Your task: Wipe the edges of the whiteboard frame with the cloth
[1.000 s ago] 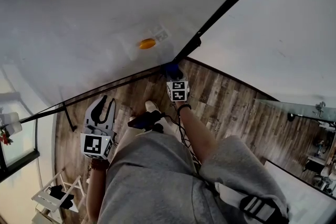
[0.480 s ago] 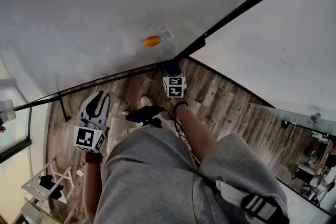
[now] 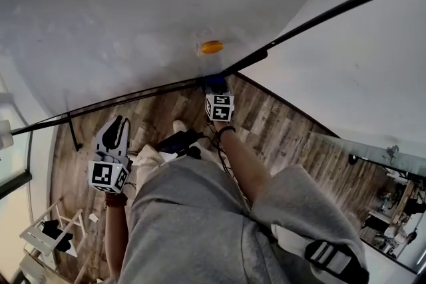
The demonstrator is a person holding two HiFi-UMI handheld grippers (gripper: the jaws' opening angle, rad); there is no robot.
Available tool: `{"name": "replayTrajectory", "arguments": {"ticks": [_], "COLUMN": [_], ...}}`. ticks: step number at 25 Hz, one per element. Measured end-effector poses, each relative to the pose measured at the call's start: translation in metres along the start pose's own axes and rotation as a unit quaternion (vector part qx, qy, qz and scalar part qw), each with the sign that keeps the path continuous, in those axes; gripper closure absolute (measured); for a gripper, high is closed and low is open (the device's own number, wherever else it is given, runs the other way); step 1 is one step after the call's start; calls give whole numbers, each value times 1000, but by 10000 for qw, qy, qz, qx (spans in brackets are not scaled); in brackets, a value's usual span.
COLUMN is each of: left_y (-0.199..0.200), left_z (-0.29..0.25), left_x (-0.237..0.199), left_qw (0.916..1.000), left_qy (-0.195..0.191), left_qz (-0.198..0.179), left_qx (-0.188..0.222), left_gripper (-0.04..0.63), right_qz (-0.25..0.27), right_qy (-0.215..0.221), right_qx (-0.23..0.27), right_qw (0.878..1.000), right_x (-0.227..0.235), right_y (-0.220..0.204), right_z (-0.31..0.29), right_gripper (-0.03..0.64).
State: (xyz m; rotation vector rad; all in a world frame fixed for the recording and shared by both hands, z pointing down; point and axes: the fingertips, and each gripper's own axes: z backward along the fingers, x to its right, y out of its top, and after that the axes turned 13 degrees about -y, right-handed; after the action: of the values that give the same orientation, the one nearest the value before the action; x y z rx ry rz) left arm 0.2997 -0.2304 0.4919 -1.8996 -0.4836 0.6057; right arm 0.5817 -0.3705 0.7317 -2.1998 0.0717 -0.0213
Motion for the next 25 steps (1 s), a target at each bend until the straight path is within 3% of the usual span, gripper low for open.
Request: {"name": "replayTrajectory", "arguments": {"ticks": [10,25], "left_y": [-9,-7], "left_z": [32,44], "left_x": [-22,-38], "left_qw": [9999,9999], "left_qy": [96,89], "left_qz": [77,23], "left_qx": [42,40], "left_gripper": [523,526], "right_qz": [186,57], "right_qy": [-149,60], "right_qx": [-118,-116], "right_qw": [9996,9999], "right_x": [-6,-43], "right_y": [-3,-4], "right_z": [4,7], "right_gripper": [483,484]}}
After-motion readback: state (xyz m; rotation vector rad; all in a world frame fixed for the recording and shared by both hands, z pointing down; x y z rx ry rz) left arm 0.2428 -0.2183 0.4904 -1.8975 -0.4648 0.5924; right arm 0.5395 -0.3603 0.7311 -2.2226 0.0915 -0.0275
